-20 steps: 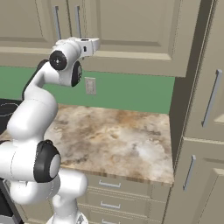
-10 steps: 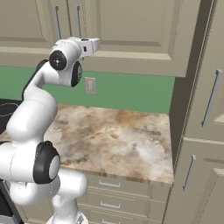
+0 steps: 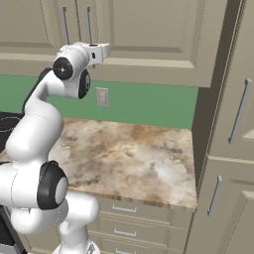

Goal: Move the syrup bottle and shaker from the cabinet to the dining counter.

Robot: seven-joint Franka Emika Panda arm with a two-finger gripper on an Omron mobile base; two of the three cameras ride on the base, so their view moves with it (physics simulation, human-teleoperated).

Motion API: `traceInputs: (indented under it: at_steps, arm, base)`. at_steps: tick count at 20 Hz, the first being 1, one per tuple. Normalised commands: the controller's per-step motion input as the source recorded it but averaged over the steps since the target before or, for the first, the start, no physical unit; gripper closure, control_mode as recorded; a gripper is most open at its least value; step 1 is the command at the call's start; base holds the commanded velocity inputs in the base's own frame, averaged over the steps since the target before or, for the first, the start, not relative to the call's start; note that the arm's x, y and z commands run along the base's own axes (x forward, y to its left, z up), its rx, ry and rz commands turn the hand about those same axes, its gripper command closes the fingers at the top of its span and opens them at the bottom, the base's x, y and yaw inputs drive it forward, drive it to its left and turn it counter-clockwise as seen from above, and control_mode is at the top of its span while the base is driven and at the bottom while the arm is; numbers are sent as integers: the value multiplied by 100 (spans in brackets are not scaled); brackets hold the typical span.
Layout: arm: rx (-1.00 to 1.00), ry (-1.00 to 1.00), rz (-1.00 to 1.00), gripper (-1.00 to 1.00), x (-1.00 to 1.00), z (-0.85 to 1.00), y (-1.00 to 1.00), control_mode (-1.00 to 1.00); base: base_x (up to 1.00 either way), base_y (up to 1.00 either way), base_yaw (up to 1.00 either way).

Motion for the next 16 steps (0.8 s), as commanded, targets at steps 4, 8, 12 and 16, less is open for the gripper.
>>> traceInputs:
  at_steps: [4,8,12,16]
  arm:
    - [-7,2,11,100,-55,0,6,-100]
    - [-10,1,9,100,-87,0,0,-100]
    - [-10,1,4,100,-99,0,0,-100]
    - [-8,1,0,100,-100,0,0,-100]
  base:
    - [0,0,0]
    - [0,0,0]
    - [0,0,0]
    - [0,0,0]
